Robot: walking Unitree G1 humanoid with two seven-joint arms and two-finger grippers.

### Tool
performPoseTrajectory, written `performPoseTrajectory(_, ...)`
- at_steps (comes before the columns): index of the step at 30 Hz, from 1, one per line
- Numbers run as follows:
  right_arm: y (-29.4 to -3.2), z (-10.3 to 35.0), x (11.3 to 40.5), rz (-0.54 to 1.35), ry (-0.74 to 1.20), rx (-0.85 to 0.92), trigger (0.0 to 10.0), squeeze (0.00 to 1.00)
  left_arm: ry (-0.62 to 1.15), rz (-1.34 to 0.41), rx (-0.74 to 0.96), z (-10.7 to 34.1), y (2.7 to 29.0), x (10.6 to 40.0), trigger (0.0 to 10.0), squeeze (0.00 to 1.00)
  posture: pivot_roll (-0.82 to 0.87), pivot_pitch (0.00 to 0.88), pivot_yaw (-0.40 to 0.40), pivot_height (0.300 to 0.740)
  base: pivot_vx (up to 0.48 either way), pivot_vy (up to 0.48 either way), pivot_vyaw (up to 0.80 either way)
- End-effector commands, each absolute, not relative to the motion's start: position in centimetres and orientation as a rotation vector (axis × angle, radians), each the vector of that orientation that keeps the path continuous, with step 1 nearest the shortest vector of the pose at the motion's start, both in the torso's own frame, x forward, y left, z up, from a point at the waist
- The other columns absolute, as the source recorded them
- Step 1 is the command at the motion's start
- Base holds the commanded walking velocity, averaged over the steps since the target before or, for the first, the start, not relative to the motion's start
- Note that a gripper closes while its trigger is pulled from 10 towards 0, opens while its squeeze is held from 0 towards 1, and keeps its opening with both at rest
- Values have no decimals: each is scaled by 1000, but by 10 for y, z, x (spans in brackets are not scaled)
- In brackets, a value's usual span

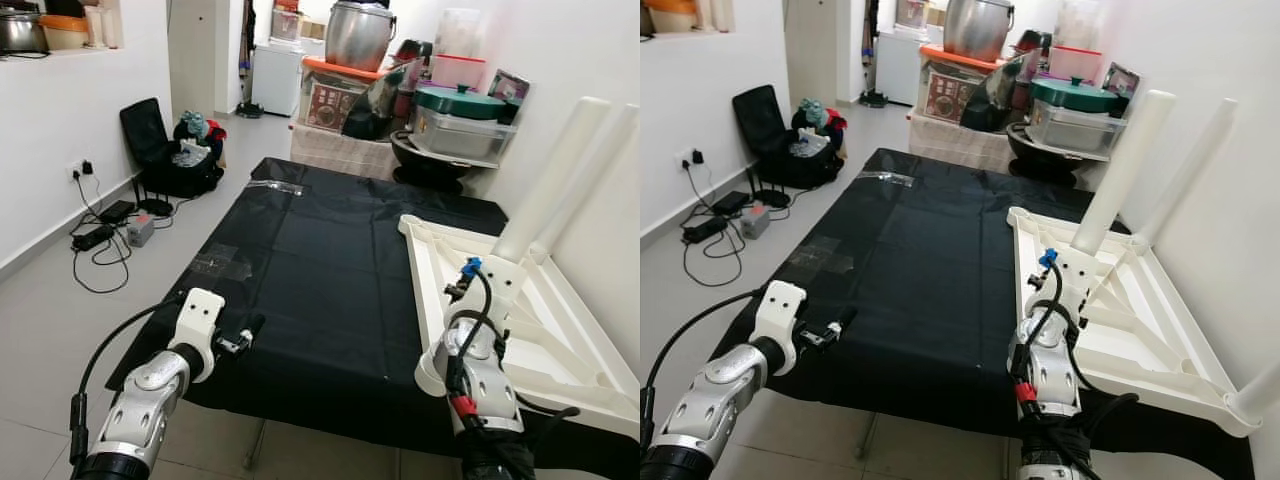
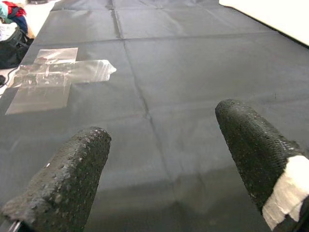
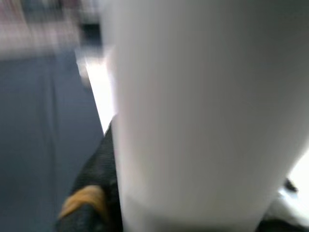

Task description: Building children table

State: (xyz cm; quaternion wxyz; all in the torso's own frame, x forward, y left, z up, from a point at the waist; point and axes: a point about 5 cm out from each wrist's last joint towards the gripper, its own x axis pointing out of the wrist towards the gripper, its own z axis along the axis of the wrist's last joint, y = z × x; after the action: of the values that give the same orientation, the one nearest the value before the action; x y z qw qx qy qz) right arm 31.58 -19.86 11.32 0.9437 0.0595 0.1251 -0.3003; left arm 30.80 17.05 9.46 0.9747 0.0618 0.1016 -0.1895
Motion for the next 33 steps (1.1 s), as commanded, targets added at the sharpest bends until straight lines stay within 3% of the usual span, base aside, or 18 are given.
performPoseTrajectory(1, -203, 79, 301, -628, 415, 121, 10000, 976, 208, -398, 137, 94, 167, 308, 10000, 0, 79, 0, -115, 740, 0, 0, 0)
performPoseTrajectory(3, -201, 88, 305, -604, 357, 82, 10000, 949, 208, -399, 137, 94, 167, 308, 10000, 0, 78, 0, -114, 740, 0, 0, 0)
performPoseTrajectory(4, -199, 97, 308, -585, 315, 87, 10000, 0, 208, -401, 137, 94, 167, 308, 10000, 0, 77, 0, -112, 740, 0, 0, 0)
performPoseTrajectory(14, -196, 124, 318, -469, 152, 142, 10000, 0, 208, -401, 143, 95, 167, 310, 10000, 0, 77, 0, -108, 740, 0, 0, 0)
performPoseTrajectory(15, -197, 123, 318, -460, 162, 139, 6863, 0, 208, -400, 144, 95, 168, 310, 10000, 0, 77, 0, -111, 740, 0, 0, 0)
performPoseTrajectory(16, -197, 123, 318, -460, 162, 139, 6863, 0, 208, -400, 144, 95, 168, 310, 10000, 0, 77, 0, -111, 740, 0, 0, 0)
performPoseTrajectory(17, -197, 119, 317, -441, 184, 150, 0, 0, 207, -399, 144, 95, 168, 310, 10000, 0, 78, 0, -111, 740, 0, 0, 0)
performPoseTrajectory(20, -196, 103, 311, -417, 275, 189, 0, 0, 206, -398, 146, 95, 168, 310, 10000, 0, 81, 0, -112, 740, 0, 0, 0)
performPoseTrajectory(33, -195, 95, 309, -397, 317, 180, 0, 0, 201, -397, 154, 97, 170, 312, 10000, 0, 86, 0, -109, 740, 0, 0, 0)
